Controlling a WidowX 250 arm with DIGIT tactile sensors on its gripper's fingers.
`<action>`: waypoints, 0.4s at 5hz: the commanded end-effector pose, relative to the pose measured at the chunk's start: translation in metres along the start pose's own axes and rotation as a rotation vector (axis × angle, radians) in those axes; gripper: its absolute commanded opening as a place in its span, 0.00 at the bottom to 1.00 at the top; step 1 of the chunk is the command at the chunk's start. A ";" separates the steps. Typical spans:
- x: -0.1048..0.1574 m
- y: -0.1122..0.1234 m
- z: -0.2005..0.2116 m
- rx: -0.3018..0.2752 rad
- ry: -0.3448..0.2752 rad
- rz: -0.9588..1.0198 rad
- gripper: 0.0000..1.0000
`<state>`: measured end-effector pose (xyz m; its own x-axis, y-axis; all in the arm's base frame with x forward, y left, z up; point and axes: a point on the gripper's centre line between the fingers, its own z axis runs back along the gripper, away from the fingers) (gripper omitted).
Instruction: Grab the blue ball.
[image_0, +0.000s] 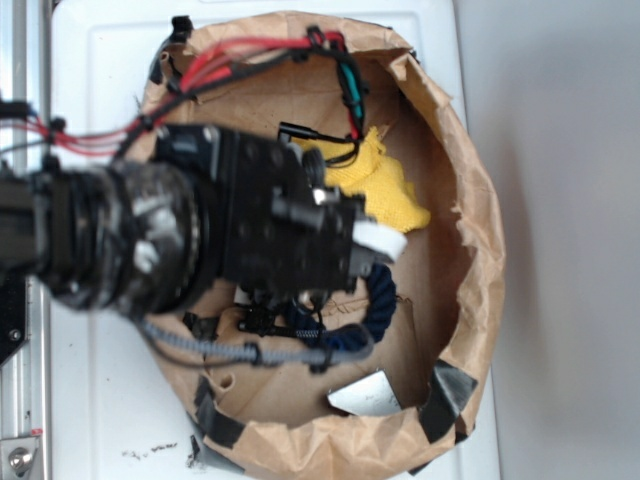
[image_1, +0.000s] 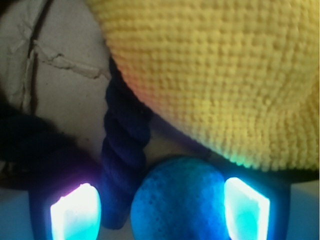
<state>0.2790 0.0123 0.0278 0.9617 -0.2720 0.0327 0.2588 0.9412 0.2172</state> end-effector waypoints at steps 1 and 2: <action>0.003 -0.011 0.011 -0.005 -0.087 0.005 0.00; 0.002 -0.011 0.013 -0.010 -0.094 0.002 0.00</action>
<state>0.2723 0.0072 0.0336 0.9548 -0.2758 0.1106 0.2498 0.9466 0.2040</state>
